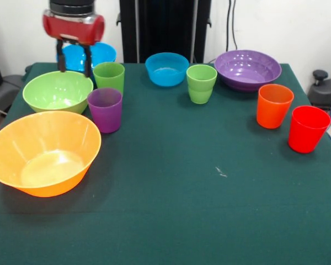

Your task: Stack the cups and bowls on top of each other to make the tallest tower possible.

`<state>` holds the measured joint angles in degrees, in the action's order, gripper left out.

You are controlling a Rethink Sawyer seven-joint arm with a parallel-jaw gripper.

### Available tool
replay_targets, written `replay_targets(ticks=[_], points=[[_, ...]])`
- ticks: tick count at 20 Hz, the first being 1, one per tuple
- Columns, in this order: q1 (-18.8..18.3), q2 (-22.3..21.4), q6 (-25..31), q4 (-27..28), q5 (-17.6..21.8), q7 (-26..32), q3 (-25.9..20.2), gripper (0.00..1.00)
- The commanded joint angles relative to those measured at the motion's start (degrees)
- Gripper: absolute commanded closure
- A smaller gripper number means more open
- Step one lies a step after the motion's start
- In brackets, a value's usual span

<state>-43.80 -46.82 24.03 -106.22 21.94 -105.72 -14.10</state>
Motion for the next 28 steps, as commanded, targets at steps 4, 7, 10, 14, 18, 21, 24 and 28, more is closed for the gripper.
replay_targets(ticks=[4,7,10,14,18,21,24,28], points=[[-0.95,-1.82,9.37,6.2,-1.31,4.82,-4.85,0.0],[-0.44,-2.2,10.13,6.26,-1.28,5.1,-5.24,0.0],[-0.21,-1.89,10.6,7.49,-1.08,5.57,-5.88,0.0],[1.0,-2.35,10.88,7.86,-0.23,4.99,-5.2,0.0],[0.84,-3.05,10.87,6.88,0.0,5.19,-5.01,0.0],[0.25,-3.37,8.79,5.61,-0.36,4.34,-5.34,0.0],[-0.23,-3.9,9.16,5.13,-0.79,4.99,-5.94,0.0],[-1.85,-4.18,7.82,3.85,-1.4,5.83,-7.7,0.0]])
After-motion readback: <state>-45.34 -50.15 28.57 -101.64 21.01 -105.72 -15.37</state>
